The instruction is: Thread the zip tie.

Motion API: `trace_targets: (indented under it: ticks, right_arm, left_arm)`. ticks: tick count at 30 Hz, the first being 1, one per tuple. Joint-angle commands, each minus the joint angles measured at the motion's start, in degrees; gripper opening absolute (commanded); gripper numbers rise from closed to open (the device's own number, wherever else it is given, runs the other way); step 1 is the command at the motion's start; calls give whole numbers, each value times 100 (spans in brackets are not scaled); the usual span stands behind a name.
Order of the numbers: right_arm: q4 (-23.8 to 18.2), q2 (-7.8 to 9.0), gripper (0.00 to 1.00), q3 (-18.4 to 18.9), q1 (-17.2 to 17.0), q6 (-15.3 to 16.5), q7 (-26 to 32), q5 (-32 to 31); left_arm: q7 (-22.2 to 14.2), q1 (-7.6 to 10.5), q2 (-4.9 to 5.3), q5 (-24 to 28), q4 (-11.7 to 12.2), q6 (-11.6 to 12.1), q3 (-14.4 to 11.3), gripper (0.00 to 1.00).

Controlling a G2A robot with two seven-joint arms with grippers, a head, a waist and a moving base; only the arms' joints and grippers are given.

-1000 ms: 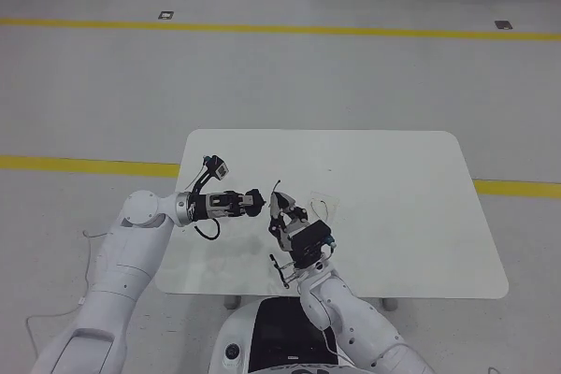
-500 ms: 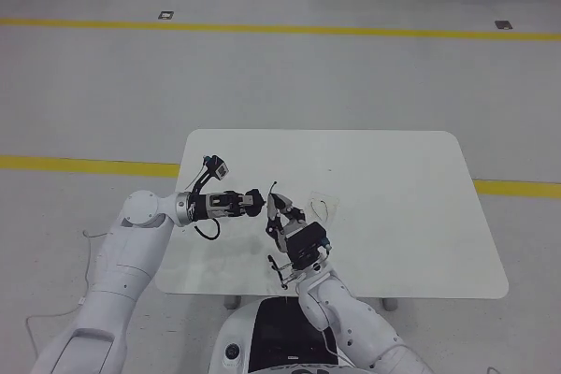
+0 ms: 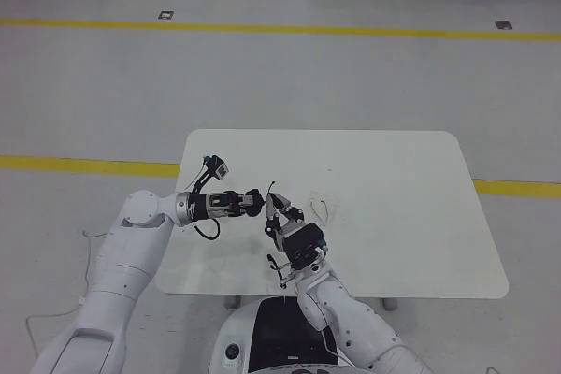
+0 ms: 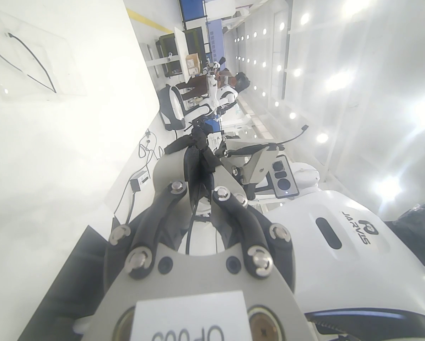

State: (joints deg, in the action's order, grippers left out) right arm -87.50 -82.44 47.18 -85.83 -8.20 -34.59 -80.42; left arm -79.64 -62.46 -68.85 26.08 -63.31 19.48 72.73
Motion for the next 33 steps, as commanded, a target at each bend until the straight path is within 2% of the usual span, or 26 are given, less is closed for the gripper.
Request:
trace_targets:
  ticks: [1, 5, 15, 33]
  right_arm:
    - [33, -16, 0, -12, 30, -56, -31, -36]
    - [80, -42, 0, -27, 59, -176, -147, -86]
    - [21, -37, 0, 6, 26, -172, -79, -173]
    - [247, -114, 0, -6, 138, -185, -20, -281]
  left_arm:
    - [0, 0, 0, 0, 0, 0, 0, 0]
    - [0, 0, 0, 0, 0, 0, 0, 0]
    - [0, 0, 0, 0, 0, 0, 0, 0]
    - [0, 0, 0, 0, 0, 0, 0, 0]
